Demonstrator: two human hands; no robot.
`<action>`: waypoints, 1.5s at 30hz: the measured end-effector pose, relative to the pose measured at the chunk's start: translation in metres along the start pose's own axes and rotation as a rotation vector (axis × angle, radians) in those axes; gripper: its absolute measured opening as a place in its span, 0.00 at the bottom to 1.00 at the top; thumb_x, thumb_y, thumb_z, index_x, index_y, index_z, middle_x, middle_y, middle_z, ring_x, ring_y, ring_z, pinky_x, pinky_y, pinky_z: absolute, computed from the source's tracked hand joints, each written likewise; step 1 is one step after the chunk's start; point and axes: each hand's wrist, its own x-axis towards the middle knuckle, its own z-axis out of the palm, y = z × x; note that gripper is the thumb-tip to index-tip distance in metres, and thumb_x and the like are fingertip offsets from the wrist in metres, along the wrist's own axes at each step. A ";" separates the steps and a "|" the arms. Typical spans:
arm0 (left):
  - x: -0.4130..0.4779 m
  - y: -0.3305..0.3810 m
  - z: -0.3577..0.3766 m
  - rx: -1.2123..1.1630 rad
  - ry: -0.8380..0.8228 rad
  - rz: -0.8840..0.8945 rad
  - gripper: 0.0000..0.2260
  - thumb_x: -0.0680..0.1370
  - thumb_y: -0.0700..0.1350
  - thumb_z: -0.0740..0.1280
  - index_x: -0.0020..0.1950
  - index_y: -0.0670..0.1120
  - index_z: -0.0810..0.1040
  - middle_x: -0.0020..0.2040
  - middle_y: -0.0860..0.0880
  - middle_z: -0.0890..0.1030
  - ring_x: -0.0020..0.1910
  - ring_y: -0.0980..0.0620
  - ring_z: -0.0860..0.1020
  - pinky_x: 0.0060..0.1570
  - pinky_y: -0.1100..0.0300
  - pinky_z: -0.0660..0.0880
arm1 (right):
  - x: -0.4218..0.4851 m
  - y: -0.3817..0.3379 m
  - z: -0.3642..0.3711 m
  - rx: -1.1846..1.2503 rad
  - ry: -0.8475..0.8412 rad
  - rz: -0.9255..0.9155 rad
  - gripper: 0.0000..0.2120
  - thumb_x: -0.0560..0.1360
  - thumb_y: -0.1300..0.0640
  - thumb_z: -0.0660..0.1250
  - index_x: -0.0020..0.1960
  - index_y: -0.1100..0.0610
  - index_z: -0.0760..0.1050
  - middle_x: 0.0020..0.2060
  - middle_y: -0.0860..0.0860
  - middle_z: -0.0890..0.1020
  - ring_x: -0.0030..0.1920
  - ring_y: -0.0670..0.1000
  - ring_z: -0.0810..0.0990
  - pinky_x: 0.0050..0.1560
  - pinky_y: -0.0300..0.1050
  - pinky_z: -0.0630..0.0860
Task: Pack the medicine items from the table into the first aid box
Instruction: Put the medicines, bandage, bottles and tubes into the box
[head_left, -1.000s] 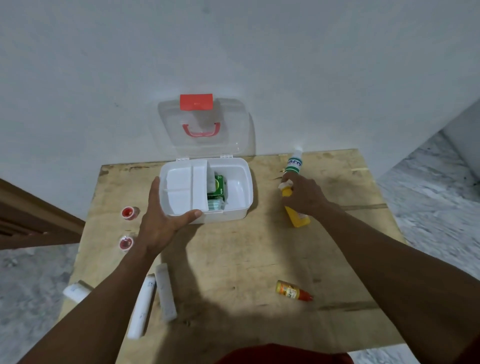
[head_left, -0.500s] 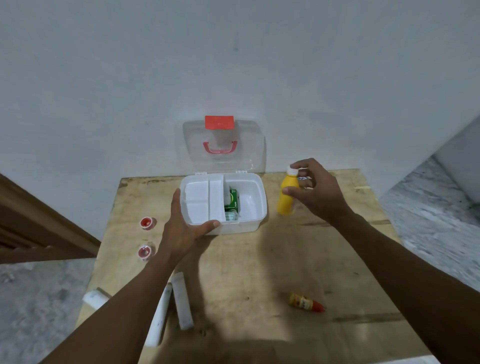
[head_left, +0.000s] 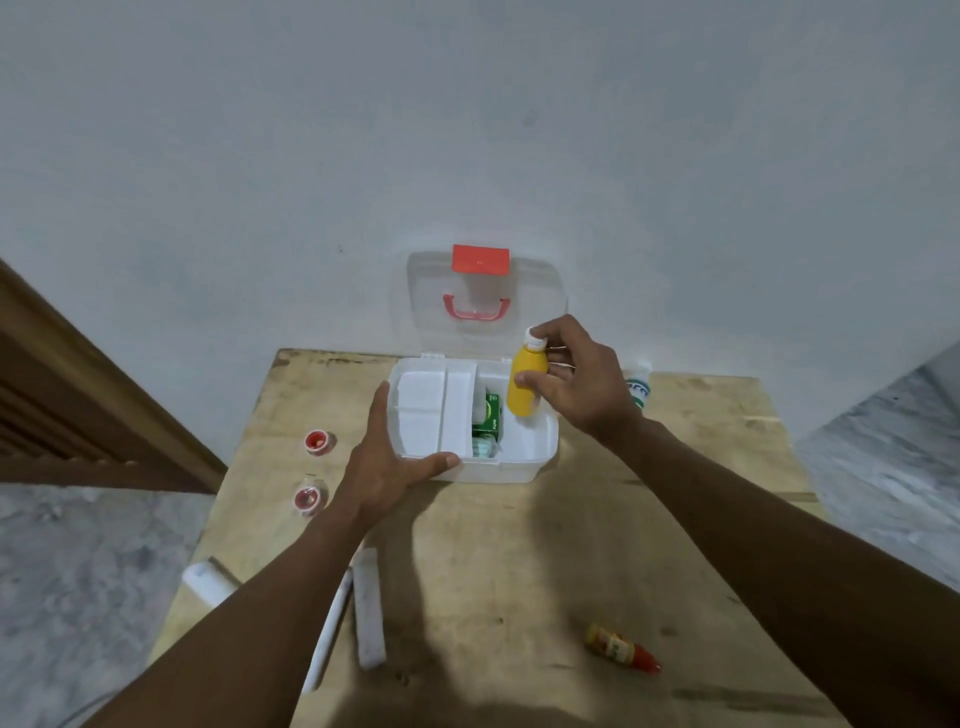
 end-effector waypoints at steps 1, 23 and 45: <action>0.001 -0.001 0.000 0.003 0.001 0.000 0.49 0.62 0.59 0.81 0.75 0.59 0.56 0.64 0.66 0.72 0.63 0.58 0.73 0.59 0.46 0.77 | 0.001 0.005 0.003 -0.013 -0.009 0.000 0.19 0.69 0.62 0.79 0.57 0.57 0.75 0.47 0.52 0.82 0.50 0.54 0.83 0.56 0.50 0.83; 0.001 0.010 0.008 -0.063 0.004 0.056 0.40 0.67 0.51 0.78 0.72 0.50 0.59 0.64 0.58 0.72 0.63 0.59 0.72 0.53 0.71 0.76 | 0.020 0.060 0.028 -0.453 -0.222 -0.306 0.18 0.69 0.63 0.78 0.55 0.66 0.74 0.50 0.58 0.83 0.50 0.60 0.82 0.46 0.44 0.72; -0.001 0.014 0.006 -0.072 -0.002 0.041 0.42 0.66 0.53 0.79 0.73 0.53 0.59 0.62 0.61 0.72 0.61 0.64 0.73 0.51 0.70 0.77 | 0.010 0.062 0.030 -0.383 -0.145 -0.235 0.20 0.65 0.68 0.79 0.53 0.66 0.75 0.52 0.59 0.74 0.45 0.52 0.75 0.48 0.55 0.81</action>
